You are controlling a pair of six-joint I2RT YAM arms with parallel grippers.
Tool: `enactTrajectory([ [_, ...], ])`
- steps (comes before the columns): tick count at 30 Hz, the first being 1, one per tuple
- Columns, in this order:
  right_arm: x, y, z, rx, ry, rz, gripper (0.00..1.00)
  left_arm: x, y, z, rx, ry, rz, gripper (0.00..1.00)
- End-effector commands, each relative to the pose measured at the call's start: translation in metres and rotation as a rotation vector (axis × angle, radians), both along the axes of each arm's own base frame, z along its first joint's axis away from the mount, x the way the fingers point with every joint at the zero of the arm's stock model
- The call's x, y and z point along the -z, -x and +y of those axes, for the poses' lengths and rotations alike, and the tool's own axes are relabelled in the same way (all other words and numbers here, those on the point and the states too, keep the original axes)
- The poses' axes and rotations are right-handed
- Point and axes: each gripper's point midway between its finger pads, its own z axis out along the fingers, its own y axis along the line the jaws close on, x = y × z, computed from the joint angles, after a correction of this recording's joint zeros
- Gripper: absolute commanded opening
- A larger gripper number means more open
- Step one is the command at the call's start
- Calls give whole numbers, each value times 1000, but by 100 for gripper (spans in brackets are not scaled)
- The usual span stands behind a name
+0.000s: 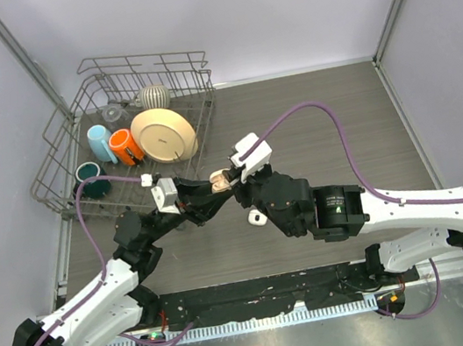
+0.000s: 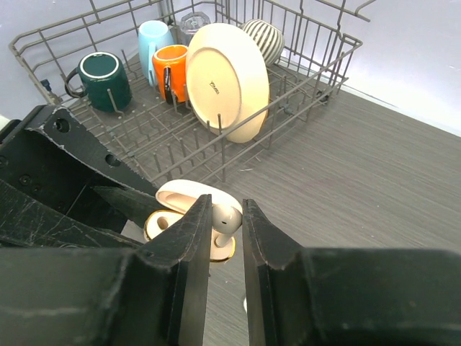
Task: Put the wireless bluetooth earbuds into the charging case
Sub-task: Place the earbud in the charging case.
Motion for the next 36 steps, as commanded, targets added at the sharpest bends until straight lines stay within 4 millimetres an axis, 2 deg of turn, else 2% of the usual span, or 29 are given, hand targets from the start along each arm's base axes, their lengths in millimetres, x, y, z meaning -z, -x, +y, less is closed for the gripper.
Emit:
enactTrajectory([
  [1,-20,-4,-12,41,-22,-42,1,-38,6,5,-1,80,-102,0],
  [10,-13,6,1,-40,-26,-9,1,-39,5,5,-6,86,-105,0],
  [16,-20,9,5,-66,-76,-3,1,-39,6,5,0,88,-99,0],
  [26,-8,10,5,-80,-27,2,1,-47,5,10,-26,113,-110,0],
  [36,-2,28,14,-206,-36,42,1,-50,1,15,-68,135,-118,0],
])
